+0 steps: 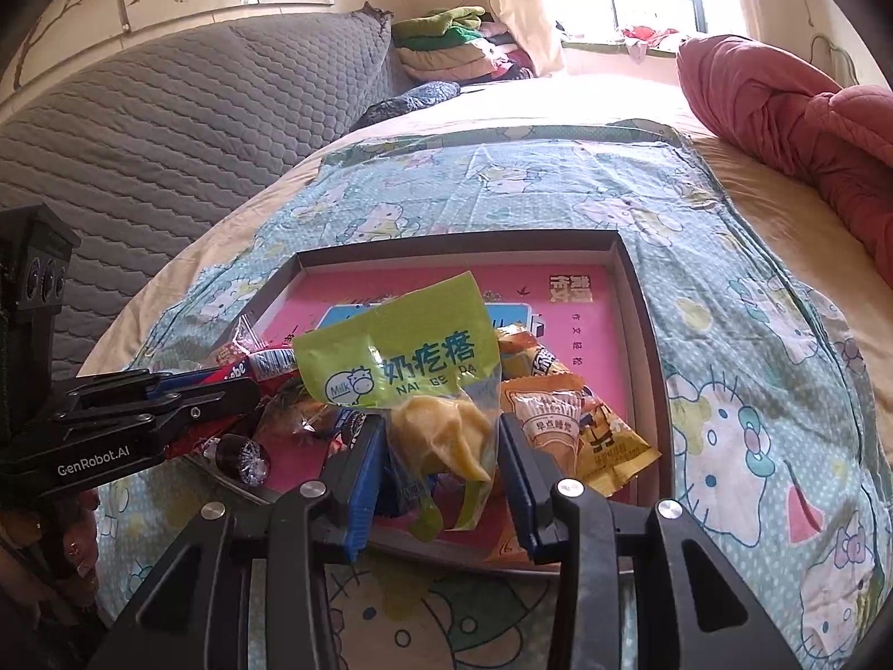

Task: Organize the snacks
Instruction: 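Carry the red wafer into the tray with the left tool while the right tool carries the candy bag, then open the left tool onto the tray while the right tool releases the candy bag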

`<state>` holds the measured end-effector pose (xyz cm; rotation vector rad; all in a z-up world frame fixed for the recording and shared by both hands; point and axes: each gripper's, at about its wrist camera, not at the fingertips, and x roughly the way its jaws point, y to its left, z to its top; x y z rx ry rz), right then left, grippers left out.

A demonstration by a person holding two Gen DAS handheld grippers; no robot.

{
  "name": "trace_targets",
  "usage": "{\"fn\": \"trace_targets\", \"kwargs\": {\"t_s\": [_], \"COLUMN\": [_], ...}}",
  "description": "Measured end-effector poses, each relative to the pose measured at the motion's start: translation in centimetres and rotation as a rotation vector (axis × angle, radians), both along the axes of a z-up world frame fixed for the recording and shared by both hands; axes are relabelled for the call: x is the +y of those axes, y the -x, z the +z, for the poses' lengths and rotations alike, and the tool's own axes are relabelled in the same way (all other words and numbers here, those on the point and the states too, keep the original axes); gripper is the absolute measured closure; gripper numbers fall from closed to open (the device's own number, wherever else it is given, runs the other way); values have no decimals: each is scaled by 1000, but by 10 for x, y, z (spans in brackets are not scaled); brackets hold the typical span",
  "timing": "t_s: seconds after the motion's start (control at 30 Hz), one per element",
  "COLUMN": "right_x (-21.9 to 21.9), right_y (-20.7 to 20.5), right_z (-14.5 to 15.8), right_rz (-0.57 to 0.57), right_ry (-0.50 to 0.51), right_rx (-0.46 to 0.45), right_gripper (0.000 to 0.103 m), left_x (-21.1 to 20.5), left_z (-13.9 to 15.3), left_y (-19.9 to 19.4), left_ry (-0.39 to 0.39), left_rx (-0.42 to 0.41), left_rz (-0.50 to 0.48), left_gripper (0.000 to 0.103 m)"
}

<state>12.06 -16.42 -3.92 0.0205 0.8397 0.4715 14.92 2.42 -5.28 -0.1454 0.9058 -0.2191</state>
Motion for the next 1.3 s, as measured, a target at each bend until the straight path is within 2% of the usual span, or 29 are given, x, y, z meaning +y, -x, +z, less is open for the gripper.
{"fn": "trace_targets", "kwargs": {"t_s": [0.2,0.43,0.77,0.9,1.17,1.3], "right_x": [-2,-4,-5,-5,-5,-5], "right_y": [0,0,0,0,0,-1], "right_z": [1,2,3,4,4,3], "right_rz": [-15,-25,-28,-30,-31,-30], "right_ry": [4,3,-3,1,-1,-5], "right_rx": [-1,-2,-3,-3,0,0], "right_gripper": [62,62,62,62,62,62], "left_x": [1,0,1,2,1,1], "left_z": [2,4,7,8,8,11], "left_y": [0,2,2,3,4,5], "left_ry": [2,11,22,26,18,21], "left_rx": [4,5,2,5,6,-8], "left_rz": [1,0,-3,-9,-20,-17], "left_gripper": [80,68,64,56,53,46]}}
